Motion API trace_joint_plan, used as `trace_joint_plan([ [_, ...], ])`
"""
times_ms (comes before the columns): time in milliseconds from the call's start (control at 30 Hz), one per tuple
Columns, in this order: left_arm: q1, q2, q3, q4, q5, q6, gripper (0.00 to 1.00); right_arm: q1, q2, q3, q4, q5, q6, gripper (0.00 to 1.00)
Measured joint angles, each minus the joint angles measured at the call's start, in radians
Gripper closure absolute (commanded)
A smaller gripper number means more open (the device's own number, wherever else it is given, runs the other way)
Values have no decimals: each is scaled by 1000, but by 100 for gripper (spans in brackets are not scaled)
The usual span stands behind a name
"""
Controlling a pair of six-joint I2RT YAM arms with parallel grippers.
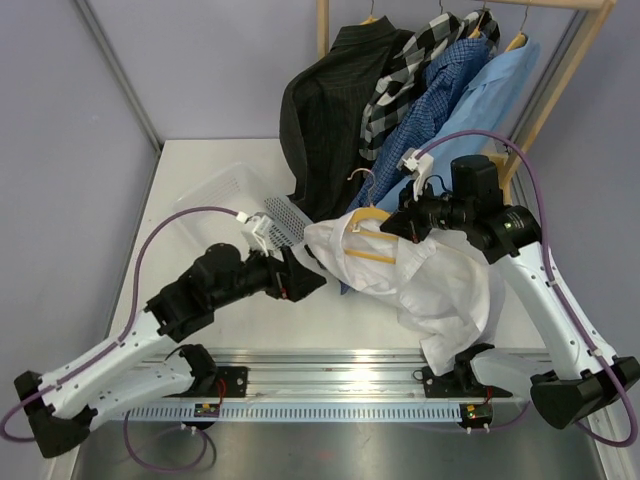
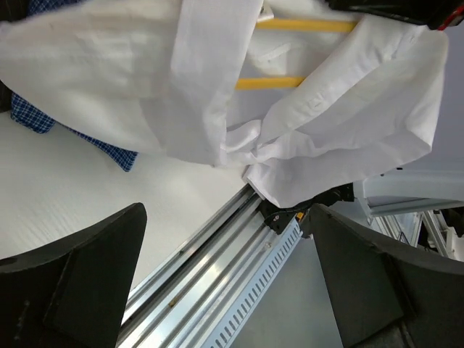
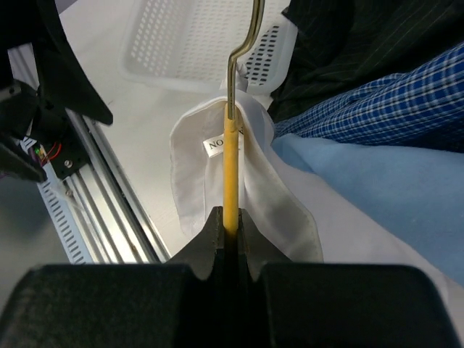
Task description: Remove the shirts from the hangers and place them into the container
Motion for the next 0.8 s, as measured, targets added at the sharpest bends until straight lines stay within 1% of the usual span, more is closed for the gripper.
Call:
trace_joint_plan([
  [100,-116,83,32,10,-138,-18,1,0,0,13,26,39,35,100],
  [233,-214,185,59,38,-278,-40,1,1,-3,12,42,65,66,100],
  [367,-261,288,79,54,-391,-50,1,1,-23,5,45,79,85,100],
  [500,-287,362,92,79,-475,-51,5,2,-57,-6,51,88,97,100],
  [533,-291,373,93,86,-494,-51,9,2,-63,-9,53,88,99,100],
  [700,-298,419,94,166,-567,-43,20,2,-78,-18,61,85,109,100],
  [733,-298,426,94,183,-574,-39,26,2,-80,-20,61,85,111,100],
  [800,-298,451,94,227,-584,-36,33,2,-84,-26,63,84,114,100],
])
